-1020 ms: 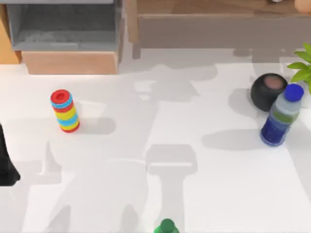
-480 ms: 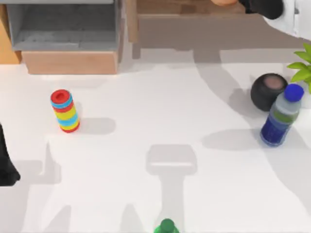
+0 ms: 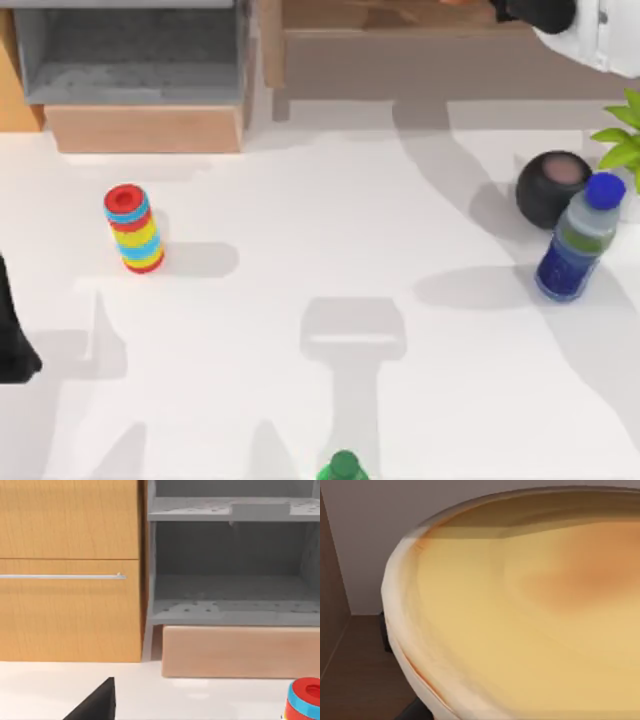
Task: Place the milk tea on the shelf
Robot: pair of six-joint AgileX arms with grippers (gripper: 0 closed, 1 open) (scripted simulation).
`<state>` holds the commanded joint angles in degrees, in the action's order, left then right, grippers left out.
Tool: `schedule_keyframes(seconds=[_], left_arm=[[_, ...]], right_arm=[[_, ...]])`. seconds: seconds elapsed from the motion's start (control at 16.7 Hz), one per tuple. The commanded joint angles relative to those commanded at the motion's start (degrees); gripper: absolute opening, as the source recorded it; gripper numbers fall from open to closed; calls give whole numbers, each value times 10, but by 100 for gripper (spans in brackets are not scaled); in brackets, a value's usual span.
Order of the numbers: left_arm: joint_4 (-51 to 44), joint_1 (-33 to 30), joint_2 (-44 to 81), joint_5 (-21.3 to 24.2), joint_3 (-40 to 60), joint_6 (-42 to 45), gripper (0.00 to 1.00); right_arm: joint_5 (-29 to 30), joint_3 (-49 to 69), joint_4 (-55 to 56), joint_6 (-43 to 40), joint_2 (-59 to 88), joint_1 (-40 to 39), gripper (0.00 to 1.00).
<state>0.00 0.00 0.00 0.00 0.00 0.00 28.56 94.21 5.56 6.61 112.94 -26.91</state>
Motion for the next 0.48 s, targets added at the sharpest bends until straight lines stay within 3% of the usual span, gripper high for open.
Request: schedule_keyframes(seconds=[0.48], left_arm=[[0, 0, 0, 0, 0, 0, 100]], right_arm=[[-17, 48, 39, -6, 83, 18, 0]])
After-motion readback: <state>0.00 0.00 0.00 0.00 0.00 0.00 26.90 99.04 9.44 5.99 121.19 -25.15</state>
